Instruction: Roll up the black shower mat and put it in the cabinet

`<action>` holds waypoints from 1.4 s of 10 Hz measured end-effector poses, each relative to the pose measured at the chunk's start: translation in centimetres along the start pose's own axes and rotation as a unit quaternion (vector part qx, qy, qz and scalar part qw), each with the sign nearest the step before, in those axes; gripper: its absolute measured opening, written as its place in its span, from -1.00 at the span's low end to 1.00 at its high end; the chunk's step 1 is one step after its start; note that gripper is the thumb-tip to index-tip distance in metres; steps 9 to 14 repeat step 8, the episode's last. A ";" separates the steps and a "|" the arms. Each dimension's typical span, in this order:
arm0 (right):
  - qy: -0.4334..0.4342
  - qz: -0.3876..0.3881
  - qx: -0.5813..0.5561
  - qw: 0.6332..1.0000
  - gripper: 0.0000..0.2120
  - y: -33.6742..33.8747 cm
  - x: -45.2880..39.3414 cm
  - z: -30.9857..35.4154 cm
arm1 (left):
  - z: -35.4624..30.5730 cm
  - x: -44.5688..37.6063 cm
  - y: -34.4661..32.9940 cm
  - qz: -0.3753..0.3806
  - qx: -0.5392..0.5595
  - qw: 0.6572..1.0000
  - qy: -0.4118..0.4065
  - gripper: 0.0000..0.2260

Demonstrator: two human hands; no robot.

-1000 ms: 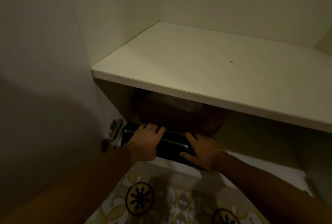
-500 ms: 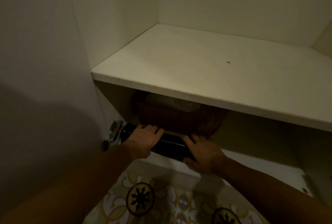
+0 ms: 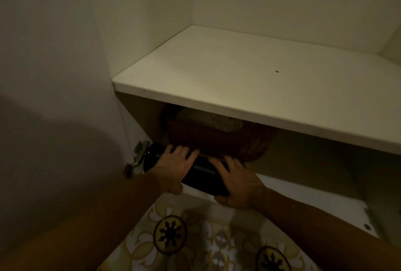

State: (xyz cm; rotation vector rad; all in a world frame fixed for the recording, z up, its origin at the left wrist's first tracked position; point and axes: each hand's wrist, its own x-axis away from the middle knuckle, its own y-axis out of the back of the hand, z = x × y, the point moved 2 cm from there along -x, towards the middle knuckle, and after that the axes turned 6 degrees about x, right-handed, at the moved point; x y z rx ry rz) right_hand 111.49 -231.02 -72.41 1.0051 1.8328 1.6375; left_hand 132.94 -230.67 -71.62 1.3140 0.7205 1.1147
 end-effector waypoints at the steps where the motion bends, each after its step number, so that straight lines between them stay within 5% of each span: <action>1: -0.004 0.007 0.003 1.000 0.04 0.4 0.2 -0.1 | 0.0 -0.1 -0.1 -0.010 0.010 1.000 -0.012 0.08; 5: -0.005 0.060 0.030 0.998 0.15 1.3 0.9 -0.5 | 0.7 -0.1 -0.9 -0.022 0.009 0.999 -0.022 0.13; 8: -0.096 0.039 -0.015 0.994 0.16 1.0 3.1 -0.7 | 0.5 2.2 -0.8 -0.036 0.063 0.997 -0.017 0.20; 14: -0.096 0.039 -0.015 0.994 0.16 1.0 3.1 -0.7 | 0.5 2.2 -0.8 -0.036 0.063 0.997 -0.017 0.20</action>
